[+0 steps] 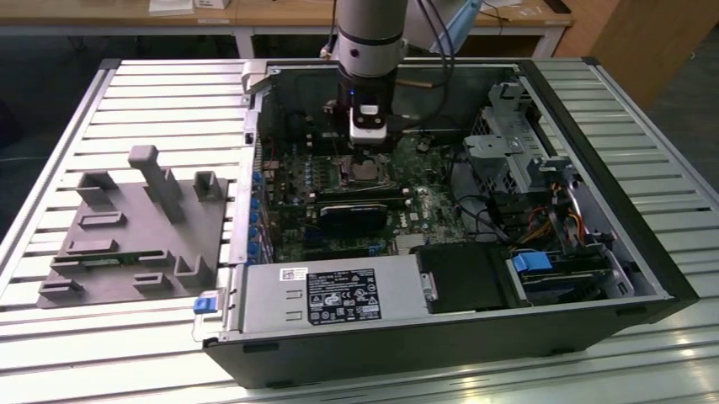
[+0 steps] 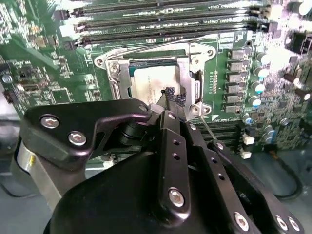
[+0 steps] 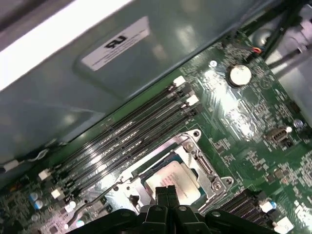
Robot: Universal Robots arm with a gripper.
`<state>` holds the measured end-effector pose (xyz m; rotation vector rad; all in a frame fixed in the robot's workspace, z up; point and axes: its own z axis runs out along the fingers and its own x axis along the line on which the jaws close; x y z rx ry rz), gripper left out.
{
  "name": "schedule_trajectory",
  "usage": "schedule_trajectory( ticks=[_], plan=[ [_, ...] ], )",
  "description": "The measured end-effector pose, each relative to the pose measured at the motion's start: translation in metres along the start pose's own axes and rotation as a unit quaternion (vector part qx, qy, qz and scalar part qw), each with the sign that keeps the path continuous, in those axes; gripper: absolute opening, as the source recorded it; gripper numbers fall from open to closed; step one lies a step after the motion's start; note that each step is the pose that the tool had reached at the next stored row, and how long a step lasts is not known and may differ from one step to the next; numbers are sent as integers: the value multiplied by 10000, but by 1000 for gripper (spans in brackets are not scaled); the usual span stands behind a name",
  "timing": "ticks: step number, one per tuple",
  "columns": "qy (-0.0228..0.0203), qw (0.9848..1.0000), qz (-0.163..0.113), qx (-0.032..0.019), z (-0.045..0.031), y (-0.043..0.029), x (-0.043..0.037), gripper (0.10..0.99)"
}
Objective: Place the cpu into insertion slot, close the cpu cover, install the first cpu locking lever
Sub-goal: 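Close the cpu cover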
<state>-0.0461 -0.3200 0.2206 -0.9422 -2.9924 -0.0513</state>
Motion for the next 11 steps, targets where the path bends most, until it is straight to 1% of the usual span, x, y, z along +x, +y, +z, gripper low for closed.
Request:
schedule_trajectory(
  ticks=[2, 5, 8, 11],
  plan=[
    [5, 9999, -173, 2, 2, 0, 0, 102],
    [13, 9991, -433, 7, 5, 0, 0, 102],
    [21, 9976, -692, 10, 8, 0, 0, 102],
    [29, 9957, -923, 10, 9, 0, 0, 102]
  ],
)
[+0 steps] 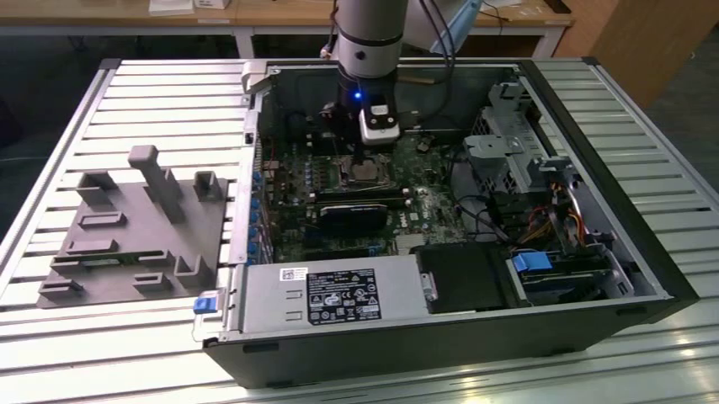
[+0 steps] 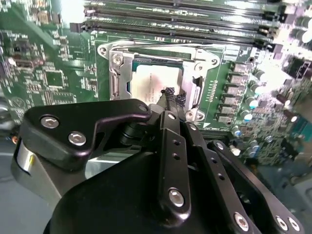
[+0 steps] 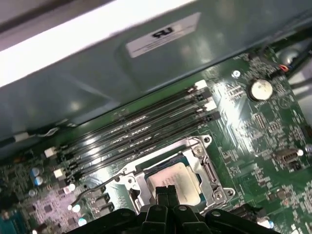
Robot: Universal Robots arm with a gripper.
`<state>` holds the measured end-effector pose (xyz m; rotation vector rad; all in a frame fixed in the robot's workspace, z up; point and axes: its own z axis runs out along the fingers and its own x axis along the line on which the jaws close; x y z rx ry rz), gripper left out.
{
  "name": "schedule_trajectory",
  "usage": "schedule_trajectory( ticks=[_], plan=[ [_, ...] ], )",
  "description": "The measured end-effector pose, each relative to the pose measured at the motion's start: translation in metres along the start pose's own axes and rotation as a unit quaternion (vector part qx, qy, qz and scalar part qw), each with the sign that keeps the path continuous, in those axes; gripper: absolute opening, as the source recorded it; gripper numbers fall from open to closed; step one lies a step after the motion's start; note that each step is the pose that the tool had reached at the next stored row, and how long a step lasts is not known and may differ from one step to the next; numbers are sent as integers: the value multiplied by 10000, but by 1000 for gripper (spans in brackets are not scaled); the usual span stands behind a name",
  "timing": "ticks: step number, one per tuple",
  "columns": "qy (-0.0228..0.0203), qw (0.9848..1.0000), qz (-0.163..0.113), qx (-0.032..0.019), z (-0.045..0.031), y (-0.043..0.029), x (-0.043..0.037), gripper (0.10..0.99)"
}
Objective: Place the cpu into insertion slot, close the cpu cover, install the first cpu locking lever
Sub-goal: 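Close the cpu cover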
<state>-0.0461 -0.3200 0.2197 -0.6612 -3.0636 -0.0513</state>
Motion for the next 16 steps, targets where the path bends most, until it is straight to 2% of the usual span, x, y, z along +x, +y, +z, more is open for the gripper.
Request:
schedule_trajectory(
  ticks=[4, 7, 11, 12, 16],
  plan=[
    [-9, 9997, -262, -12, 3, 0, 0, 102],
    [-68, 9992, -385, -41, 8, 0, 0, 102],
    [-168, 9983, -543, -91, 13, 0, 0, 102],
    [-181, 9980, -600, -99, 14, 0, -1, 102],
    [-187, 9959, -873, -127, 20, -1, 0, 102]
  ],
)
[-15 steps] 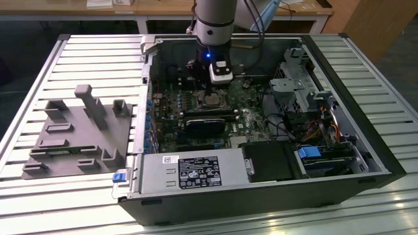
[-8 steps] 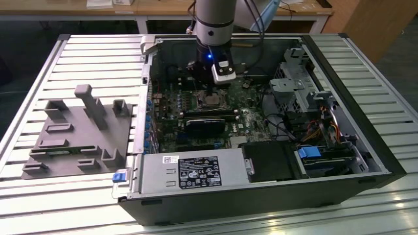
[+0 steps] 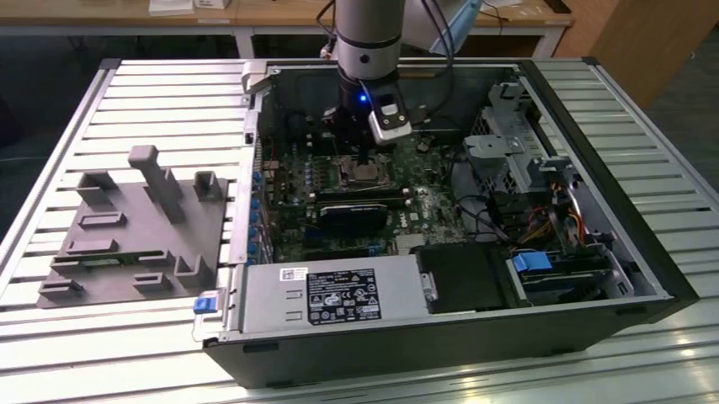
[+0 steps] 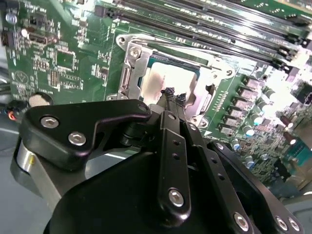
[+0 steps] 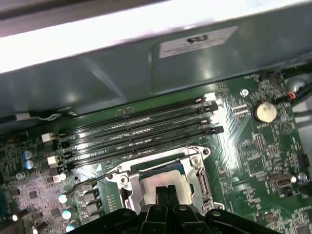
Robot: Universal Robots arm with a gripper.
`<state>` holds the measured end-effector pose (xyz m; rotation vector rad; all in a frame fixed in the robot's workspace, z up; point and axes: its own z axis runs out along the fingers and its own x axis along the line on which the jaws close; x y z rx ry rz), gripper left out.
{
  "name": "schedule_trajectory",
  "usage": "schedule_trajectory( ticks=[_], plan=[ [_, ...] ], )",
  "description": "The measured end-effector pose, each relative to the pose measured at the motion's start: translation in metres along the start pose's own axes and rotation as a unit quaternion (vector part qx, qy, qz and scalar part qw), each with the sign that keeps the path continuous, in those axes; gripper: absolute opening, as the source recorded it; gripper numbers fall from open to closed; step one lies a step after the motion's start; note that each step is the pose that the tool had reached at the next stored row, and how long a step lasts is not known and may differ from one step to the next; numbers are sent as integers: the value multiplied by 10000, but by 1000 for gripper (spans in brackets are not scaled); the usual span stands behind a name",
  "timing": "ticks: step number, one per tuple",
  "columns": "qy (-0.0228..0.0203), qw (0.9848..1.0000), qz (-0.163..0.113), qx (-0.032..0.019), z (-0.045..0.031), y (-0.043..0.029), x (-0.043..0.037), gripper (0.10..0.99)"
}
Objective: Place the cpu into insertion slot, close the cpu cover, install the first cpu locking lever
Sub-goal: 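Close the cpu cover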
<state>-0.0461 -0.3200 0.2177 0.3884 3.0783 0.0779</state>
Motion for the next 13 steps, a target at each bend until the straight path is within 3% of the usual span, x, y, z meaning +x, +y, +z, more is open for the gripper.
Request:
schedule_trajectory(
  ticks=[4, 13],
  plan=[
    [0, 9998, -214, -22, 1, -5, -1, 102],
    [-66, 9995, -298, -45, -11, -76, -2, 102]
  ],
)
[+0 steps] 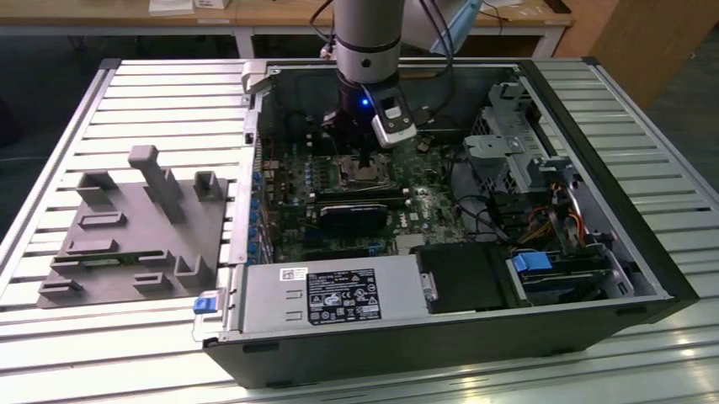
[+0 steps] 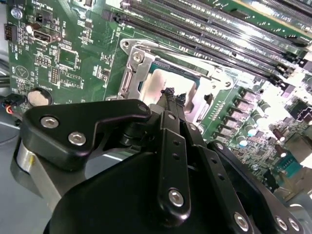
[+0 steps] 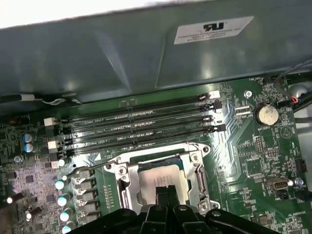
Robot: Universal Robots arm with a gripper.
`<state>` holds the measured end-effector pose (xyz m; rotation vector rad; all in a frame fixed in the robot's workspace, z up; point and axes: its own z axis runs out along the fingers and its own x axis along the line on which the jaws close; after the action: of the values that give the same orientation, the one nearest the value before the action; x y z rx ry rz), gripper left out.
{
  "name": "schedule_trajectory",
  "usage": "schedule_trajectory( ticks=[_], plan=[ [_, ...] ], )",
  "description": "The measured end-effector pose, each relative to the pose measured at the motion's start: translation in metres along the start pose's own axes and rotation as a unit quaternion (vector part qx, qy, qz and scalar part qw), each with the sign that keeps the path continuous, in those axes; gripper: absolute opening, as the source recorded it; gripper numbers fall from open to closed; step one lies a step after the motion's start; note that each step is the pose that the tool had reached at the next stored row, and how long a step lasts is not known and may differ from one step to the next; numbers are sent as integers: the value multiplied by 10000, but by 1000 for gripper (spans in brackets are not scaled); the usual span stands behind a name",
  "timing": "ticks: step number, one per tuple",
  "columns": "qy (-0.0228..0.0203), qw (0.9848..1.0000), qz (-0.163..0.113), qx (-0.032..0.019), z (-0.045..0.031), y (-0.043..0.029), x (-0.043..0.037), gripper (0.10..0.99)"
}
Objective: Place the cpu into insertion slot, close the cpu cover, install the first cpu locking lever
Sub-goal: 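Close the cpu cover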
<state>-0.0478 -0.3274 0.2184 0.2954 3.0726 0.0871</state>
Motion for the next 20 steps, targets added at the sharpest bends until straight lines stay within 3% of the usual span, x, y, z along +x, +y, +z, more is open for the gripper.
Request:
schedule_trajectory(
  ticks=[7, 10, 20],
  plan=[
    [-29, 10000, -1, -8, -67, 2, 9, 102],
    [-59, 10000, -3, -13, -69, -12, 73, 102],
    [-73, 10000, -3, -16, 11, -49, 241, 102]
  ],
)
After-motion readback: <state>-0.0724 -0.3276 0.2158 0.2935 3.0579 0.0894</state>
